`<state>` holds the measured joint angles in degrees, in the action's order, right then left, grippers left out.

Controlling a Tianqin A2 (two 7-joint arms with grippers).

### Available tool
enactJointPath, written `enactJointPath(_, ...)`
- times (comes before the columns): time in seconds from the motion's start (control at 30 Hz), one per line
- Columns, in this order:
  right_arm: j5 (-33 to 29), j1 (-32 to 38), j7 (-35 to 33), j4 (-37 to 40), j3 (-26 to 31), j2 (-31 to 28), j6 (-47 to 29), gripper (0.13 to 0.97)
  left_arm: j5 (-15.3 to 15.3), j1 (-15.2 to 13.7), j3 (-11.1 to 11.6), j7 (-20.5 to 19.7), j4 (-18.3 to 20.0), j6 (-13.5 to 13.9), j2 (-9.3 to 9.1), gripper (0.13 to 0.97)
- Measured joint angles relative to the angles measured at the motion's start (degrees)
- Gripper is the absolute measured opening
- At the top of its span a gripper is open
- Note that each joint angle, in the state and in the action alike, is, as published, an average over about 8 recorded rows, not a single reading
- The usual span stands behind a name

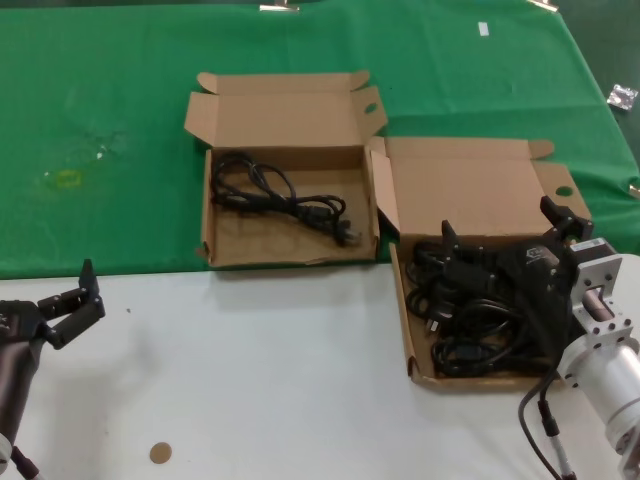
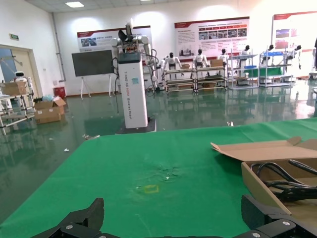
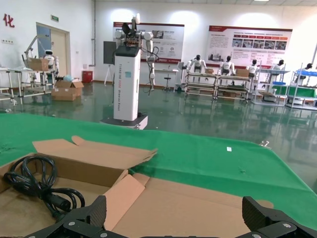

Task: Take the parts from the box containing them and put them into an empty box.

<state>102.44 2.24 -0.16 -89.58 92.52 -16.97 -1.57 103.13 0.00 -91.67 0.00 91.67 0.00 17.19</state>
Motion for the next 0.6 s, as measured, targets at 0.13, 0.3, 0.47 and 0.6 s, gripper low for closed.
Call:
enactJointPath(0.13, 0.0, 0.0, 0.0, 0.0, 0.0, 0.0, 0.0, 0.966, 0.0, 0.0, 0.0, 0.0, 0.0, 0.0, 0.00, 0.966)
enactJointPath(0.3, 0.0, 0.0, 0.0, 0.0, 0.0, 0.0, 0.0, 0.966, 0.0, 0.0, 0.0, 0.0, 0.0, 0.0, 0.00, 0.966)
enactJointPath(0.47, 0.0, 0.0, 0.0, 0.0, 0.0, 0.0, 0.0, 0.966, 0.0, 0.0, 0.0, 0.0, 0.0, 0.0, 0.00, 0.966)
enactJointPath(0.6, 0.0, 0.0, 0.0, 0.0, 0.0, 0.0, 0.0, 0.966, 0.0, 0.0, 0.0, 0.0, 0.0, 0.0, 0.00, 0.966)
